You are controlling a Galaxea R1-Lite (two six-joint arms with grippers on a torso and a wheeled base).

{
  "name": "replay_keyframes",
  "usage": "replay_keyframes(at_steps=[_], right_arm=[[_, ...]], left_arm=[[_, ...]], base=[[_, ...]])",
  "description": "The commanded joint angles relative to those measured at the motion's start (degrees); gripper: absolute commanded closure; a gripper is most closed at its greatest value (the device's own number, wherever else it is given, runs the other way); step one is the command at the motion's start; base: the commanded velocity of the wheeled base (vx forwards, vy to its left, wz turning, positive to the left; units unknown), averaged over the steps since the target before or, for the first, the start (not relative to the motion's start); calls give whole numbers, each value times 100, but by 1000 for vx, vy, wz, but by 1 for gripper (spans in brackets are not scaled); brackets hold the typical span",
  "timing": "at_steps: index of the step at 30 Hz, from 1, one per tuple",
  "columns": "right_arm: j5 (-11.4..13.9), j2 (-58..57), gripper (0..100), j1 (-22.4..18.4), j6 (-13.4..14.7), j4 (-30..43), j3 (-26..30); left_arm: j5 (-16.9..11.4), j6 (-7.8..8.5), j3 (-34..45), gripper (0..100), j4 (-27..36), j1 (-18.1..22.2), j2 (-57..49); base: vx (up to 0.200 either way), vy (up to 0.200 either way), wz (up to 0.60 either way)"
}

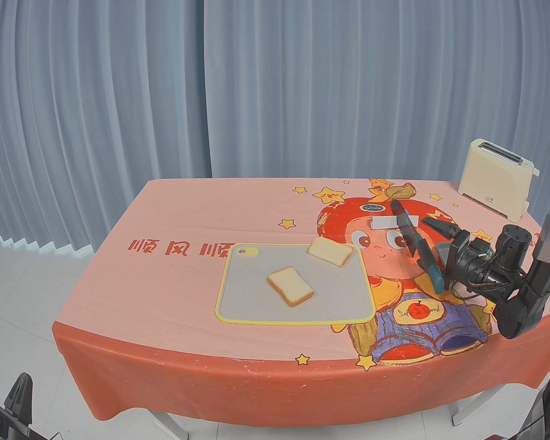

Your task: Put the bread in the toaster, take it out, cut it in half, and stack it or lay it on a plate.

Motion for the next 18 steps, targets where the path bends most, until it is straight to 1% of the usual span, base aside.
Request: replay_keyframes(at_steps=[1, 11, 15, 18], right_arm=[[-3, 16, 0, -3, 1, 1, 12], [-65, -133, 0, 50, -69, 1, 64], [-82, -247, 0, 50, -236, 1, 144], [-82, -309, 0, 32, -280, 9, 161]], left_arm=[[2, -11, 101, 100, -1, 2, 9], [2, -2, 101, 100, -1, 2, 9], [2, -2, 101, 100, -1, 2, 9], [2, -2, 101, 100, -1, 2, 9]], base=[[0, 0, 0], [0, 0, 0], [0, 0, 0], [0, 0, 0]])
